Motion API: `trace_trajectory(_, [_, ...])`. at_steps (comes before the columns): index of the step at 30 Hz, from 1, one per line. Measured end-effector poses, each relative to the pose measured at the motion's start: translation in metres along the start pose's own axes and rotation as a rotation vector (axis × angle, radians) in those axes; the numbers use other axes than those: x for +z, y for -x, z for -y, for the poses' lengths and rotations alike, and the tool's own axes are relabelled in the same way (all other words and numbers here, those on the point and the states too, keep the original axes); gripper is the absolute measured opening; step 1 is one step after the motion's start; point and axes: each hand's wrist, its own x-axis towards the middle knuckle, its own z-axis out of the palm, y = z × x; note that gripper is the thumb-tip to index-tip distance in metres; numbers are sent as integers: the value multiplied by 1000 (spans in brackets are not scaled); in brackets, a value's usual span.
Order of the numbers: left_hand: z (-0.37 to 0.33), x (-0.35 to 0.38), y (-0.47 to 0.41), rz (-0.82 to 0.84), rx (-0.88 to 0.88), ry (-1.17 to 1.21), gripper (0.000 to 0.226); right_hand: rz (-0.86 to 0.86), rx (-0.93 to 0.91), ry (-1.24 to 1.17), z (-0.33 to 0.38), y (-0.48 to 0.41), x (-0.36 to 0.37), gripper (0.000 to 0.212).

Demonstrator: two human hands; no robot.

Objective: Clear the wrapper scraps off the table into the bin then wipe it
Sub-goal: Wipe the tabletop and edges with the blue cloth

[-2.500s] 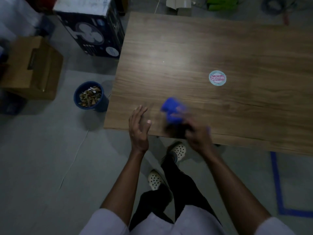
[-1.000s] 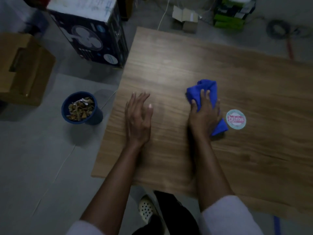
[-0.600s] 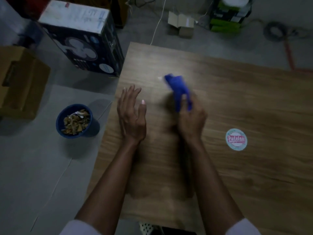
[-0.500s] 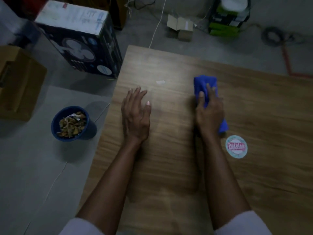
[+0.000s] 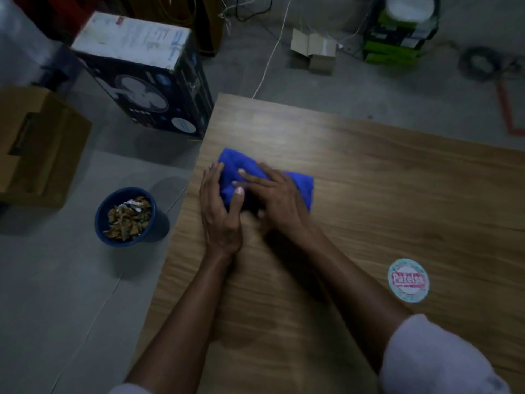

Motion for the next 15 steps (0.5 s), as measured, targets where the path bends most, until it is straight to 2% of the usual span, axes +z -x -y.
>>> trace_trajectory(3, [-6,3,3,28,-6,-6,65,-165,227,90,-48,-13,-30,69])
trace_trajectory(6, [-4,3,1,24,-8,-22,64,-207,378,88,-53,-32,-38,70])
trace_trajectory(9, [-2,2,2,33,21,-60,63,-255,248,88,-11,1,-9,54])
trace_trajectory(12, [-1,2,-1,52,36,-83,64,-146,113,187,-5,20,-8,46])
trace_trajectory(15, [-1,4,0,80,41,-120,65,-144,223,317,-45,-24,-35,48])
